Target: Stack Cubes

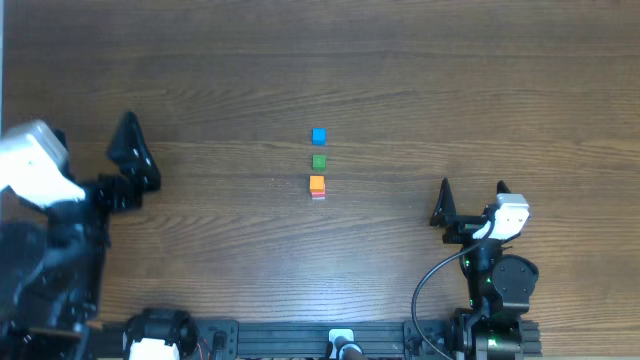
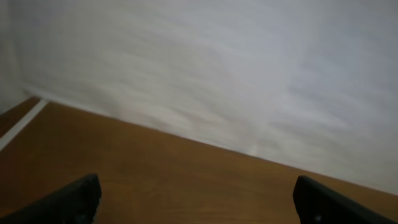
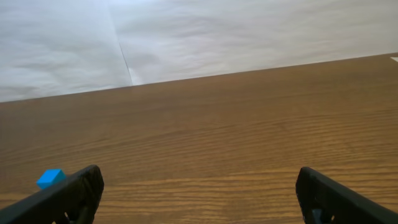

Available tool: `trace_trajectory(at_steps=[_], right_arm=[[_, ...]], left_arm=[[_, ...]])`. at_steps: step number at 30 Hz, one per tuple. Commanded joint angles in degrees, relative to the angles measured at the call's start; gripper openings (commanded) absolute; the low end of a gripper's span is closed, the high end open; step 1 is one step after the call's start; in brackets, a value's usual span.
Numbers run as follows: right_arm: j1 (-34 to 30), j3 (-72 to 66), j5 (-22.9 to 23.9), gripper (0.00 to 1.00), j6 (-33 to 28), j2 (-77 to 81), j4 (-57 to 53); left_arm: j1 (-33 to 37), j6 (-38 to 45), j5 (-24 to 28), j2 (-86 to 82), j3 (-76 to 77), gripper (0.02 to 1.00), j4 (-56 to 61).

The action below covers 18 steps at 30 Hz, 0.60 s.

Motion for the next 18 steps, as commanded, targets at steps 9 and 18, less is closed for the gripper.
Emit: trace_trajectory(at_steps=[9, 18], right_arm=[[0.1, -0.3, -0.3, 0.991, 0.3, -0.3, -0.2], [0.0, -0.3, -0.3, 0.991, 0.3, -0.3, -0.2]], left_arm=[[5.9, 3.5, 10.0, -21.3, -24.9, 0.998, 2.1], [4.7, 4.5, 15.2, -30.4, -43.4, 0.996, 15.6]])
